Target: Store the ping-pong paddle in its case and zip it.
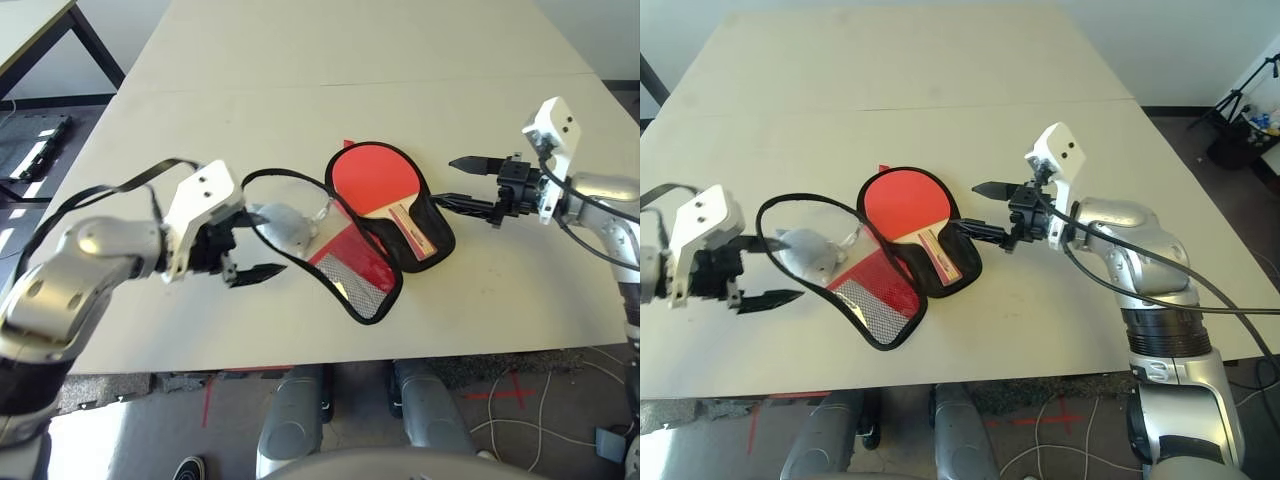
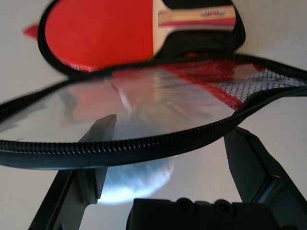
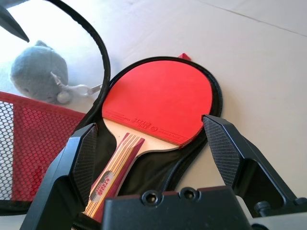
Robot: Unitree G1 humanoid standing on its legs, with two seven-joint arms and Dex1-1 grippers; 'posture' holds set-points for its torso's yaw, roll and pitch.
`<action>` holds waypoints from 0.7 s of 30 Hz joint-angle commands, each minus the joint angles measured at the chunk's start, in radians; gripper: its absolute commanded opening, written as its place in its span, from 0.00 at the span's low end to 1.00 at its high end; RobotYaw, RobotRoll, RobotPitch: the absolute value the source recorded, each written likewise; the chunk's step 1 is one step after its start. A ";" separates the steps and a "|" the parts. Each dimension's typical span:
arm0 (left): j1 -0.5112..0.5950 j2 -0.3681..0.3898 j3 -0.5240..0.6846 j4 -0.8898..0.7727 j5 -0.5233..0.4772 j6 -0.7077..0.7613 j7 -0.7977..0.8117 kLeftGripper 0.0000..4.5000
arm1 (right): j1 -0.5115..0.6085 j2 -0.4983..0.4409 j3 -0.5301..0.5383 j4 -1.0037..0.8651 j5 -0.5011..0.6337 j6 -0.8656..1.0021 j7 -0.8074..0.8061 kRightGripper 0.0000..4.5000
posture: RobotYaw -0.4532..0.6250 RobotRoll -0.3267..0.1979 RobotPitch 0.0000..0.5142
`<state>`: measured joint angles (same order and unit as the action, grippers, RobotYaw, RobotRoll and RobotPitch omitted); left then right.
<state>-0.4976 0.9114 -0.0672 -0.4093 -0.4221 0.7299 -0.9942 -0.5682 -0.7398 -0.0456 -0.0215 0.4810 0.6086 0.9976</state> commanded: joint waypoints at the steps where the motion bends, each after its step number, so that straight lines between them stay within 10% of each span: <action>1: -0.110 -0.083 -0.086 0.038 0.014 -0.027 -0.010 1.00 | 0.012 0.000 -0.041 0.019 0.039 0.022 0.012 1.00 | 0.44 0.62 0.37; 11: -0.410 -0.467 -0.240 0.296 0.123 -0.199 0.039 1.00 | -0.016 -0.040 -0.122 0.188 0.090 0.036 0.077 1.00 | 0.39 0.62 0.36; 21: -0.359 -0.487 -0.228 0.343 0.166 -0.257 0.031 1.00 | -0.026 -0.117 -0.146 0.290 0.151 0.281 0.094 1.00 | 0.38 0.62 0.36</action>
<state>-0.8716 0.4139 -0.3112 -0.0428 -0.2486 0.4595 -0.9556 -0.5976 -0.8363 -0.2028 0.2581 0.6159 0.8193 1.0762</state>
